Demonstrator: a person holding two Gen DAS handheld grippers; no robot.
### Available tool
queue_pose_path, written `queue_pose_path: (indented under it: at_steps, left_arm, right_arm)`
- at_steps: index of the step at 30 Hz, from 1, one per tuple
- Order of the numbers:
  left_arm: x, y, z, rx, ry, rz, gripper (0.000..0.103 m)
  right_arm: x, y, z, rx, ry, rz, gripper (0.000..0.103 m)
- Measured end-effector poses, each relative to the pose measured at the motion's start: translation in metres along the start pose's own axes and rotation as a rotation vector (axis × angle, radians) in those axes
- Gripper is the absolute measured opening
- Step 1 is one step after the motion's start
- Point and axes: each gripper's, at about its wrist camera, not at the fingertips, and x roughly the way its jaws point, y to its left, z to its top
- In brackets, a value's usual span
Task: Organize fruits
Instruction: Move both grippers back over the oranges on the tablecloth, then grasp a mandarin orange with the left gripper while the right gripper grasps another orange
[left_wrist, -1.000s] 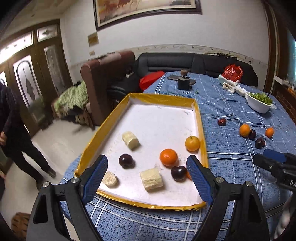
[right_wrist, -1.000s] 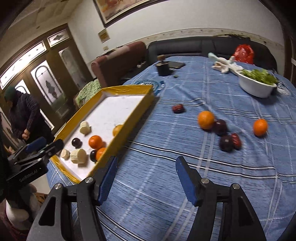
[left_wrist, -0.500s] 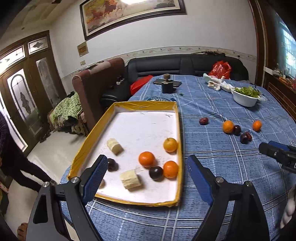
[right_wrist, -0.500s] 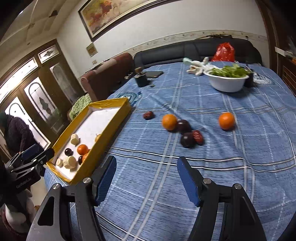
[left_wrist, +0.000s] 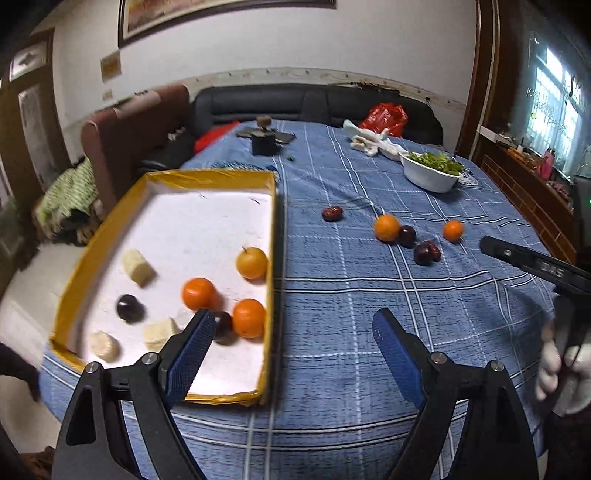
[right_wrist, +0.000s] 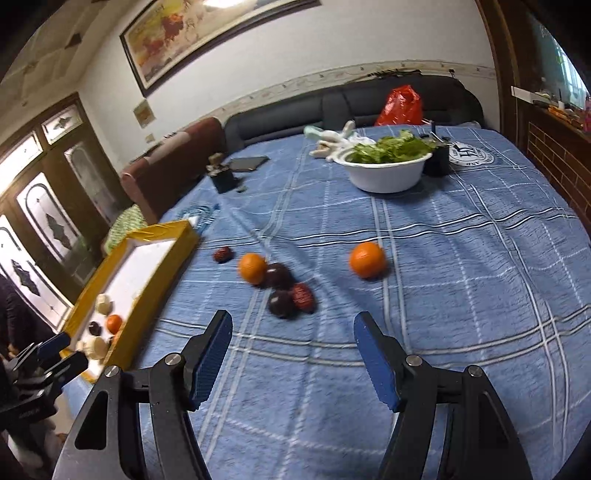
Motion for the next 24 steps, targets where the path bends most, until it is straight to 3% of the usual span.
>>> queue_pose_path:
  at_steps: [6,10,15,19,22,23,24]
  left_arm:
    - [0.014,-0.003,0.007,-0.014,0.023,-0.042,0.087]
    - [0.019,-0.005,0.018,-0.015,0.015,-0.060,0.086]
    - [0.038,-0.004,0.043,-0.063,0.036,-0.123,0.086]
    - [0.055,-0.014,0.063,-0.054,0.042,-0.138,0.086]
    - [0.071,-0.026,0.079,-0.050,0.048,-0.185,0.086]
    - [0.080,-0.030,0.086,-0.055,0.049,-0.211,0.081]
    - [0.090,-0.035,0.093,-0.061,0.058,-0.217,0.069]
  right_arm:
    - [0.050,0.005,0.010,-0.051,0.102,-0.051,0.073]
    - [0.074,0.016,0.014,-0.103,0.117,-0.079,0.068]
    - [0.073,0.027,0.020,-0.155,0.081,0.017,0.064]
    - [0.057,-0.005,0.042,-0.068,-0.003,-0.073,0.063]
    - [0.059,-0.043,0.058,0.042,-0.005,-0.117,0.063]
    - [0.062,-0.049,0.060,0.059,0.004,-0.115,0.063]
    - [0.067,-0.054,0.061,0.071,0.017,-0.110,0.063]
